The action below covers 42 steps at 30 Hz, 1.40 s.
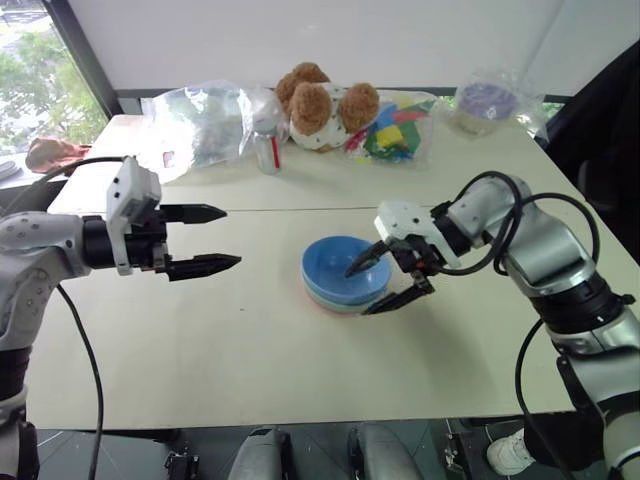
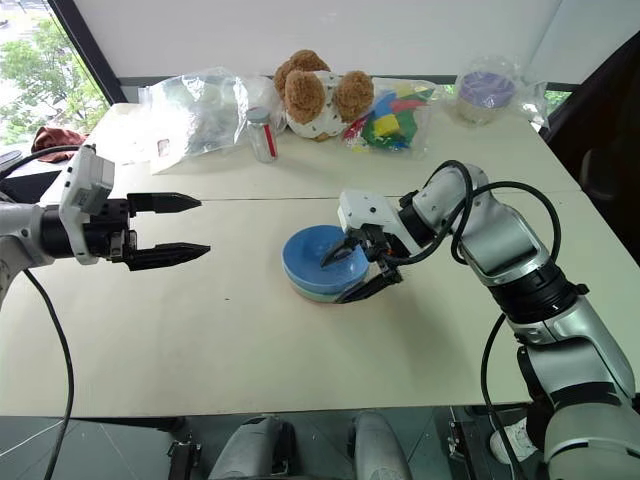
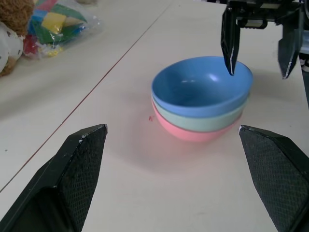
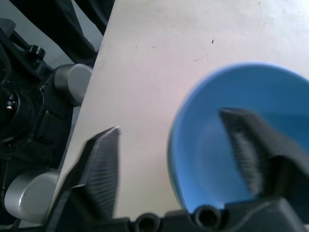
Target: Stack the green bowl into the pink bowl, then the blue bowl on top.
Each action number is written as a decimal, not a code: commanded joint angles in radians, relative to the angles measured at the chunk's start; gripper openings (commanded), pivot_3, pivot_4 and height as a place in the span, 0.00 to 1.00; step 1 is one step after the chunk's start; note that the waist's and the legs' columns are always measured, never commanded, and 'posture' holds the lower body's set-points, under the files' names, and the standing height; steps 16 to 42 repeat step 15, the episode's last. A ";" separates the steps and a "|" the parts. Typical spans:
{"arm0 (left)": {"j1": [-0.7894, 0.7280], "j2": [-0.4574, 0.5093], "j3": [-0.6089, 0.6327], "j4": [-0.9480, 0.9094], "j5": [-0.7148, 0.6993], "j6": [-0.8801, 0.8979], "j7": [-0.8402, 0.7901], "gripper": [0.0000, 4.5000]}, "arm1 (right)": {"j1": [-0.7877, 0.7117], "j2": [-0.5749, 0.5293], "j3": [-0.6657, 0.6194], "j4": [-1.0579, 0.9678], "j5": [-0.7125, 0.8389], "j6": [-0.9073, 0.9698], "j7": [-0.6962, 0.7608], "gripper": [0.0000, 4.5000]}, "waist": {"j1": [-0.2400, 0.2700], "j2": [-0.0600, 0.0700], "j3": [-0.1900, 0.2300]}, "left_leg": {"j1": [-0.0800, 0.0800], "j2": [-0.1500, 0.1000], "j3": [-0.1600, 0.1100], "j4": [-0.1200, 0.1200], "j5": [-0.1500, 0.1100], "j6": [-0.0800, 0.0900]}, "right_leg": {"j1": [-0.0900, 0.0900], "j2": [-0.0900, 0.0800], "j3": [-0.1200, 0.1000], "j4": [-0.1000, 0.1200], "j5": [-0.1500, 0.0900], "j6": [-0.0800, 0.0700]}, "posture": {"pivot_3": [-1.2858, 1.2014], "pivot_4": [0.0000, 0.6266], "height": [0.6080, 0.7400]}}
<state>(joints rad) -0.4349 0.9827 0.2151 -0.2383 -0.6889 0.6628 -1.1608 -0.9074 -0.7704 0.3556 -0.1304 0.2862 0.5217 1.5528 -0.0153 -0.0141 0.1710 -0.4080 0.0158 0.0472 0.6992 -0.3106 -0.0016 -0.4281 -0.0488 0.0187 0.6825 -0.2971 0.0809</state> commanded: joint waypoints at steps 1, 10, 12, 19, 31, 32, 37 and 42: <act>0.002 0.024 0.042 -0.036 -0.028 0.004 -0.010 1.00 | -0.041 -0.055 -0.137 -0.052 0.073 0.087 -0.037 1.00 | 0.001 0.000 0.000 | 0.000 0.000 0.000 0.000 0.000 0.000 | 0.000 0.000 0.000 0.000 0.000 0.000 | 0.52 0.24 1.00; 0.047 0.067 0.076 -0.067 -0.089 0.047 -0.058 1.00 | 0.181 -0.303 -0.509 -0.187 0.252 0.415 -0.198 1.00 | 0.001 0.000 0.000 | 0.000 0.000 0.000 -0.001 -0.001 0.001 | 0.001 -0.001 0.000 -0.002 0.000 0.000 | 0.52 0.24 1.00; 0.053 0.066 0.083 -0.069 -0.106 0.057 -0.062 1.00 | 0.259 -0.324 -0.573 -0.222 0.276 0.448 -0.234 1.00 | -0.001 0.000 0.000 | 0.001 0.000 0.001 -0.001 -0.001 0.001 | 0.001 -0.001 0.000 -0.002 0.000 0.000 | 0.52 0.24 1.00; 0.057 0.073 0.075 -0.055 -0.102 0.054 -0.077 1.00 | 0.361 -0.337 -0.628 -0.284 0.310 0.476 -0.278 1.00 | -0.003 0.000 0.000 | 0.001 0.000 0.001 -0.001 -0.001 0.001 | 0.001 -0.001 0.001 -0.001 0.000 0.000 | 0.52 0.24 1.00; 0.057 0.073 0.075 -0.055 -0.102 0.054 -0.077 1.00 | 0.361 -0.337 -0.628 -0.284 0.310 0.476 -0.278 1.00 | -0.003 0.000 0.000 | 0.001 0.000 0.001 -0.001 -0.001 0.001 | 0.001 -0.001 0.001 -0.001 0.000 0.000 | 0.52 0.24 1.00; 0.057 0.073 0.075 -0.055 -0.102 0.054 -0.077 1.00 | 0.361 -0.337 -0.628 -0.284 0.310 0.476 -0.278 1.00 | -0.003 0.000 0.000 | 0.001 0.000 0.001 -0.001 -0.001 0.001 | 0.001 -0.001 0.001 -0.001 0.000 0.000 | 0.52 0.24 1.00; 0.057 0.073 0.075 -0.055 -0.102 0.054 -0.077 1.00 | 0.361 -0.337 -0.628 -0.284 0.310 0.476 -0.278 1.00 | -0.003 0.000 0.000 | 0.001 0.000 0.001 -0.001 -0.001 0.001 | 0.001 -0.001 0.001 -0.001 0.000 0.000 | 0.52 0.24 1.00; 0.057 0.073 0.075 -0.055 -0.102 0.054 -0.077 1.00 | 0.361 -0.337 -0.628 -0.284 0.310 0.476 -0.278 1.00 | -0.003 0.000 0.000 | 0.001 0.000 0.001 -0.001 -0.001 0.001 | 0.001 -0.001 0.001 -0.001 0.000 0.000 | 0.52 0.24 1.00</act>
